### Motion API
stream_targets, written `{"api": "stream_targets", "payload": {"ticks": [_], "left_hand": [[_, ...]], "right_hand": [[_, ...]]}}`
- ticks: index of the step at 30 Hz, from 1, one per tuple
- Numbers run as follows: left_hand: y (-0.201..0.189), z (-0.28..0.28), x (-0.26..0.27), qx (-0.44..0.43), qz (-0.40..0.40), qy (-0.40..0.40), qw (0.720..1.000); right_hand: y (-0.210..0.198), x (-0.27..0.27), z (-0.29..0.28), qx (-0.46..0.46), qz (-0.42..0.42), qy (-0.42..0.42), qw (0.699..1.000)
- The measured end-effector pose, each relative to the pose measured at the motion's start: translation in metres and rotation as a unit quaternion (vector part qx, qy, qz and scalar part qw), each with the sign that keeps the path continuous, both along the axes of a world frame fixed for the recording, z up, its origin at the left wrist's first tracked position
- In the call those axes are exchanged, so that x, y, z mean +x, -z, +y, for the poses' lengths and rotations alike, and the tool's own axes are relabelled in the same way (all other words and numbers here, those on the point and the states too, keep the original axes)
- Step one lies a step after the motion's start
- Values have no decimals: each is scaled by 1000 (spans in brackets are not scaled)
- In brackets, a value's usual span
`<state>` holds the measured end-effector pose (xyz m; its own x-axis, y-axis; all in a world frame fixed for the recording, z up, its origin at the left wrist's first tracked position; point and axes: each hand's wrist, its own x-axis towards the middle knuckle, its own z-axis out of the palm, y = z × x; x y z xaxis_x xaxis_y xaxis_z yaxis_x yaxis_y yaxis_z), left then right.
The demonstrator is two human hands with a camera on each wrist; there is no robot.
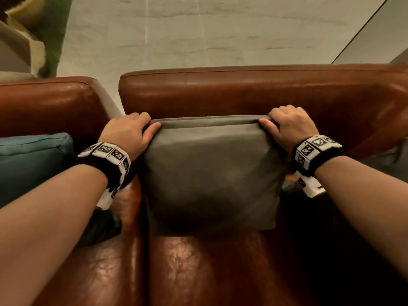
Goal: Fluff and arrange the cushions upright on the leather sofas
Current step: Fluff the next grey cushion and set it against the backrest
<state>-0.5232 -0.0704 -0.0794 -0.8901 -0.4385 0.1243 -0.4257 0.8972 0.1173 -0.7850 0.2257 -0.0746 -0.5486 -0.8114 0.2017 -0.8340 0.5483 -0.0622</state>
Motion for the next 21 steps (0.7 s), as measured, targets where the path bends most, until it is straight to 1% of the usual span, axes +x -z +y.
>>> {"api": "stream_targets", "payload": {"ticks": [1, 2, 3, 4, 5, 6, 7, 8, 10, 12, 13, 15, 17, 18, 19, 20, 21], "left_hand": [[-1, -1, 8, 53, 41, -33, 997], [8, -5, 18, 121, 97, -88, 984], [12, -3, 30, 210, 164, -161, 950], [16, 1, 39, 291, 211, -231, 904], [24, 9, 45, 372, 239, -295, 847], [30, 20, 48, 432, 245, -340, 799], [34, 35, 47, 463, 234, -369, 771], [35, 47, 44, 468, 224, -388, 761], [41, 55, 41, 455, 243, -408, 754], [49, 50, 39, 423, 280, -422, 751], [52, 47, 38, 416, 295, -426, 747], [53, 44, 39, 403, 325, -434, 737], [58, 47, 41, 406, 336, -431, 733], [68, 49, 45, 433, 331, -441, 714], [79, 51, 50, 466, 329, -457, 683], [89, 55, 55, 498, 321, -482, 646], [94, 62, 57, 527, 310, -492, 620]], "right_hand": [[3, -4, 8, -47, -19, 42, 998], [8, -8, 21, -118, -46, 106, 986], [12, -7, 33, -206, -101, 185, 955], [20, -3, 42, -294, -212, 276, 890], [26, 6, 45, -346, -356, 362, 789], [39, 16, 46, -363, -477, 421, 681], [49, 26, 46, -349, -533, 441, 632], [58, 34, 44, -333, -535, 430, 646], [64, 45, 38, -344, -464, 397, 714], [60, 46, 38, -344, -380, 414, 752], [58, 44, 39, -341, -351, 422, 764], [51, 44, 43, -352, -342, 420, 763], [47, 47, 46, -368, -365, 417, 746], [49, 48, 48, -360, -387, 425, 735], [51, 52, 49, -353, -419, 436, 714], [57, 56, 50, -348, -459, 444, 686], [65, 61, 52, -349, -493, 446, 661]]}}
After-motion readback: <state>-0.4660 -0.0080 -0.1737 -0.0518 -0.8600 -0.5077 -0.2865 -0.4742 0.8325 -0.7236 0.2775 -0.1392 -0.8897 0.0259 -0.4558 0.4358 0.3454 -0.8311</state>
